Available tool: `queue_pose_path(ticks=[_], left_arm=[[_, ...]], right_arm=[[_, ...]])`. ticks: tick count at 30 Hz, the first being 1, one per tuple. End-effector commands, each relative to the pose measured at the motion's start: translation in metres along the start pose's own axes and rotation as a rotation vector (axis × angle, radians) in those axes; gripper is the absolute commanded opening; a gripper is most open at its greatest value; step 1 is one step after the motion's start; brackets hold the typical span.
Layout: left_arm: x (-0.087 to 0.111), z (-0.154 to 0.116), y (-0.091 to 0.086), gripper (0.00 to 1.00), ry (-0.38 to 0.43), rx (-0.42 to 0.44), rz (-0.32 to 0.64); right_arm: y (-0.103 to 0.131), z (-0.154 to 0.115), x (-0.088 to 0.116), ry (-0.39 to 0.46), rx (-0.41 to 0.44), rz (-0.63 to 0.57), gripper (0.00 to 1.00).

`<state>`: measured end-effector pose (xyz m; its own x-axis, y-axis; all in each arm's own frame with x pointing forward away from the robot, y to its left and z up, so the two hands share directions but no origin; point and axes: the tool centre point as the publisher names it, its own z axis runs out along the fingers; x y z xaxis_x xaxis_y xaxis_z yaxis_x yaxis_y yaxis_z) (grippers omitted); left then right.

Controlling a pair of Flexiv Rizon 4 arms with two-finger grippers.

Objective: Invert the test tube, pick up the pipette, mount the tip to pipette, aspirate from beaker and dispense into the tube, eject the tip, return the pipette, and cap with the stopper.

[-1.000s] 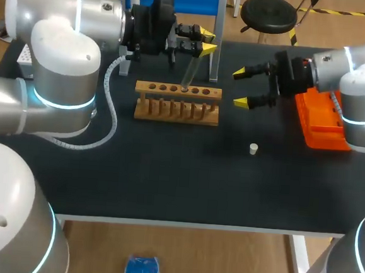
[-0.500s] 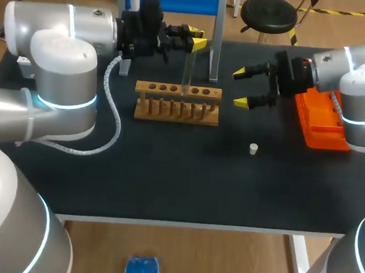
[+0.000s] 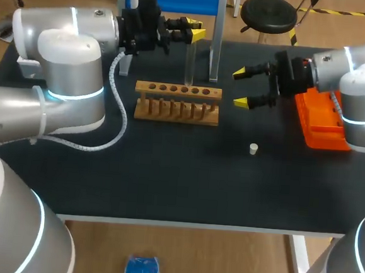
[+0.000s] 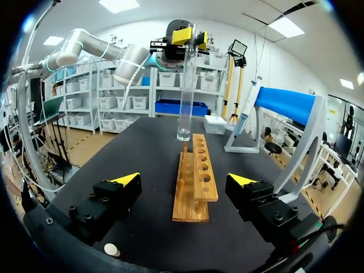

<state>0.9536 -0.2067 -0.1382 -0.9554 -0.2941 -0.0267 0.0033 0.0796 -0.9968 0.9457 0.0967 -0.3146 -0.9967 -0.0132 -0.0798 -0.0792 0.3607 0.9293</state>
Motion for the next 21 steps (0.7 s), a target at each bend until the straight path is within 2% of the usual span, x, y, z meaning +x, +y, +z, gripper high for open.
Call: queue_pose_path(ticks=[1,10,21], left_arm=[[-0.012,0.011,0.008,0.0,0.007,0.04,0.006],[-0.024,0.013,0.023,0.0,0.017,0.047,-0.034],[-0.033,0.01,0.028,0.0,0.051,0.028,-0.06]], right_arm=[[-0.001,0.0,0.0,0.001,0.0,-0.001,1.0],[-0.001,0.0,0.0,0.001,0.0,-0.001,1.0],[-0.001,0.0,0.0,0.001,0.0,-0.001,1.0]])
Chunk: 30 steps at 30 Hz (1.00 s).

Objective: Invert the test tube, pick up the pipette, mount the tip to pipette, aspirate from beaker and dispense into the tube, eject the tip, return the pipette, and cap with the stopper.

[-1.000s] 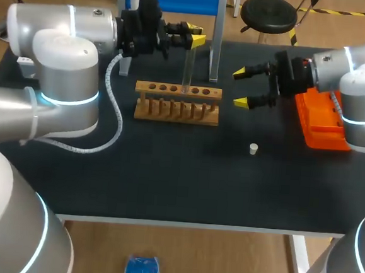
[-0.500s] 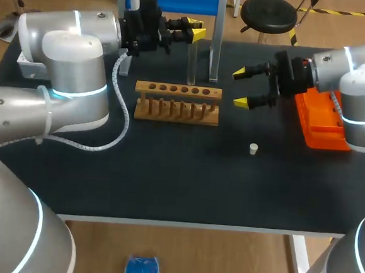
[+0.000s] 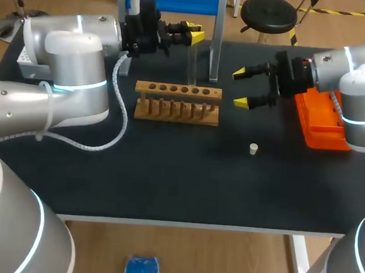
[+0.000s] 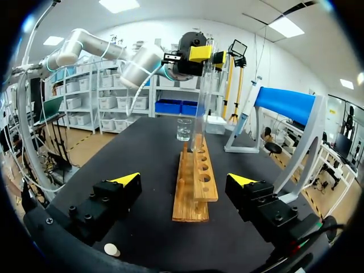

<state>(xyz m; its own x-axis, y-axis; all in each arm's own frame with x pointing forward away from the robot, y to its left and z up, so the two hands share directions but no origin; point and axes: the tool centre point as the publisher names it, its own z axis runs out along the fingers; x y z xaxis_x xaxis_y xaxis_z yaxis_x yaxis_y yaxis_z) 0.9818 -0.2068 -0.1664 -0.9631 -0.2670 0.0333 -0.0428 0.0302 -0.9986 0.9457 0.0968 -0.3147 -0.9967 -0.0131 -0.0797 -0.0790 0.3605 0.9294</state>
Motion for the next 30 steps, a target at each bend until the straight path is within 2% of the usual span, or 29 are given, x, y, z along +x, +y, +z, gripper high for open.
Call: queue_pose_path(ticks=[1,15,30], left_arm=[[-0.008,-0.002,0.0,0.0,0.023,-0.012,-0.001],[-0.012,-0.005,0.008,0.0,0.032,-0.008,0.033],[-0.012,-0.001,0.021,0.0,0.042,-0.015,0.029]], right_arm=[[-0.001,0.0,0.0,0.002,0.0,-0.001,1.0],[-0.001,0.0,0.0,0.002,0.0,-0.001,1.0],[-0.001,0.0,0.0,0.002,0.0,-0.001,1.0]])
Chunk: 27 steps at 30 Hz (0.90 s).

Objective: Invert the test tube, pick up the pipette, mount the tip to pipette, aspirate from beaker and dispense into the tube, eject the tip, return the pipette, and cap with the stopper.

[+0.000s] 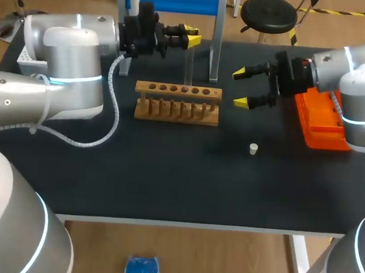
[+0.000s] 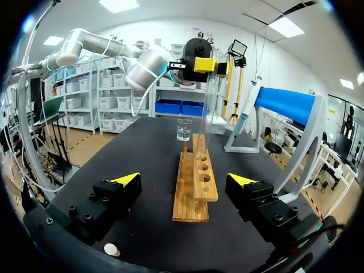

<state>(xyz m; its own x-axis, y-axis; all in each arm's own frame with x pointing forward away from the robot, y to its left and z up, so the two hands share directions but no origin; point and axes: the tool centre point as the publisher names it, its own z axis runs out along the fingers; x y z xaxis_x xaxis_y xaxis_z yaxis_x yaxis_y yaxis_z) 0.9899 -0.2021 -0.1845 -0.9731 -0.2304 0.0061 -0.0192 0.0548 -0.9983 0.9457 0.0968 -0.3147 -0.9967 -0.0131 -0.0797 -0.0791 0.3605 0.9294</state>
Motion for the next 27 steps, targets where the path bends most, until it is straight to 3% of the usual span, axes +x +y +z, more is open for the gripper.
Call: queue_pose_path(ticks=[1,27], left_arm=[[-0.002,0.001,0.004,0.0,0.005,0.003,-0.001],[-0.004,-0.003,0.022,0.0,-0.01,0.004,0.005]], right_arm=[[-0.001,0.0,0.0,0.002,0.0,-0.001,1.0],[-0.001,0.0,0.0,0.002,0.0,-0.001,1.0]])
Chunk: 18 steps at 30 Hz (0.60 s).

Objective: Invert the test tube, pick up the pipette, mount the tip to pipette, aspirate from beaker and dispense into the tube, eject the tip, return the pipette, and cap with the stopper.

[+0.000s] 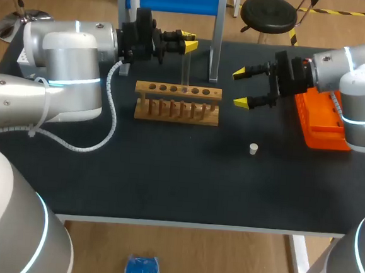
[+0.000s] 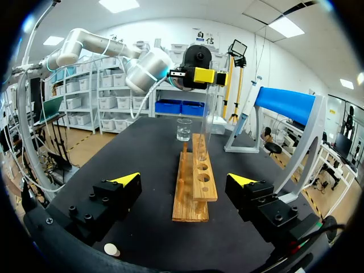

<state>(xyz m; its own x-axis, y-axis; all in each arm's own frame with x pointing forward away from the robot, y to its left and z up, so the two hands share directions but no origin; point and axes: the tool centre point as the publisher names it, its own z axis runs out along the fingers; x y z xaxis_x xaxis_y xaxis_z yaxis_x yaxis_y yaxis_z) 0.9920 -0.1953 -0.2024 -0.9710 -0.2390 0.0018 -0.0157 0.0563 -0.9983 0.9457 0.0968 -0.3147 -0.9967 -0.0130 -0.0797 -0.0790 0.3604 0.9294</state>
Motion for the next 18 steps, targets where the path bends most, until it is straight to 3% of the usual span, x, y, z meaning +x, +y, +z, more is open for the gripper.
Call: queue_pose_path(ticks=[1,18], left_arm=[[-0.001,0.003,0.005,0.0,-0.002,0.005,0.002],[-0.001,0.0,0.017,0.0,-0.016,-0.033,0.049]], right_arm=[[-0.001,0.0,0.0,0.002,0.0,-0.001,1.0],[-0.001,0.0,0.0,0.002,0.0,-0.001,1.0]])
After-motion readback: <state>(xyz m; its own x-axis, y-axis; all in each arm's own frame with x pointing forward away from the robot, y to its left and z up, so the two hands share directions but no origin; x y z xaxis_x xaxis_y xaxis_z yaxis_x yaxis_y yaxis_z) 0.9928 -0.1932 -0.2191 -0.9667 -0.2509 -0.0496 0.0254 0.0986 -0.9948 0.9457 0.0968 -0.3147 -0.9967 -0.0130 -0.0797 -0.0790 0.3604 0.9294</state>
